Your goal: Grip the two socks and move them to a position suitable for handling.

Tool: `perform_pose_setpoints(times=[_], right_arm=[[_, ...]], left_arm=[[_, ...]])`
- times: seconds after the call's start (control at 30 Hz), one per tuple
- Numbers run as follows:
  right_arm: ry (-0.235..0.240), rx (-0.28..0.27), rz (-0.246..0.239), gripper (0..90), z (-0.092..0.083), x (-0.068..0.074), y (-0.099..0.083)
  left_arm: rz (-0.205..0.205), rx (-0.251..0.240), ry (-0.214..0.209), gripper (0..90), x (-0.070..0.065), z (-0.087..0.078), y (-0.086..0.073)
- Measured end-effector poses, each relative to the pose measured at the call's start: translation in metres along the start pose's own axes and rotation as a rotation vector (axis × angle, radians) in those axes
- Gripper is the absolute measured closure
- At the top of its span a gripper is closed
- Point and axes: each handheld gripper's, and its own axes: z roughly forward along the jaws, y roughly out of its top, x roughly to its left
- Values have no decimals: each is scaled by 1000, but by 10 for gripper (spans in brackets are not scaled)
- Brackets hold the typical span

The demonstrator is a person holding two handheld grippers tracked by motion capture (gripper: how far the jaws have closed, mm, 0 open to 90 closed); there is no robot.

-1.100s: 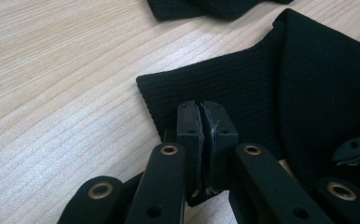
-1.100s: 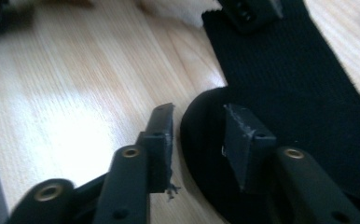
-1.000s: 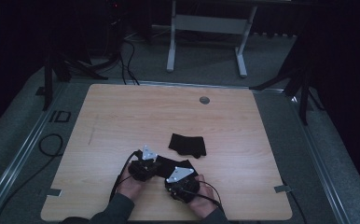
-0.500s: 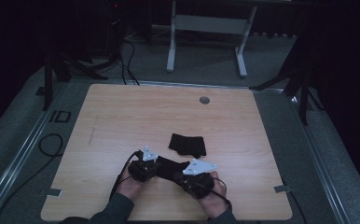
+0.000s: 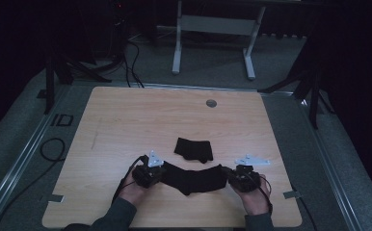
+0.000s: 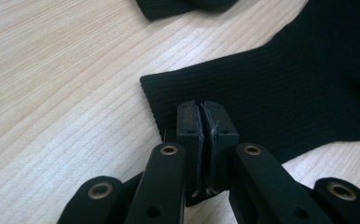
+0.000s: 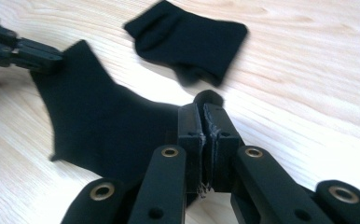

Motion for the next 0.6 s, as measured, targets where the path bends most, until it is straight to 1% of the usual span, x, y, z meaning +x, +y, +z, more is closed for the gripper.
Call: perform_pose_setpoints(times=[0.07, 0.1, 0.23, 0.33, 0.4, 0.53, 0.6], right_arm=[[-3, 17, 15, 838, -2, -7, -1], [-15, 17, 18, 831, -3, -10, -2], [-77, 20, 26, 766, -3, -16, -4], [-92, 19, 37, 740, -2, -19, -5], [-88, 16, 40, 714, -2, -20, -5], [-72, 13, 18, 676, -1, -17, -4], [-64, 15, 6, 658, 1, -15, -4]], left_arm=[[12, 4, 6, 861, 0, -1, 0], [15, 6, 9, 860, 1, -1, 0], [6, 10, 24, 851, 5, -2, -1], [-2, 14, 35, 840, 9, -4, -1], [-8, 18, 38, 833, 12, -4, -2], [-6, 25, 51, 817, 16, -6, -2], [-1, 31, 50, 811, 18, -6, -2]])
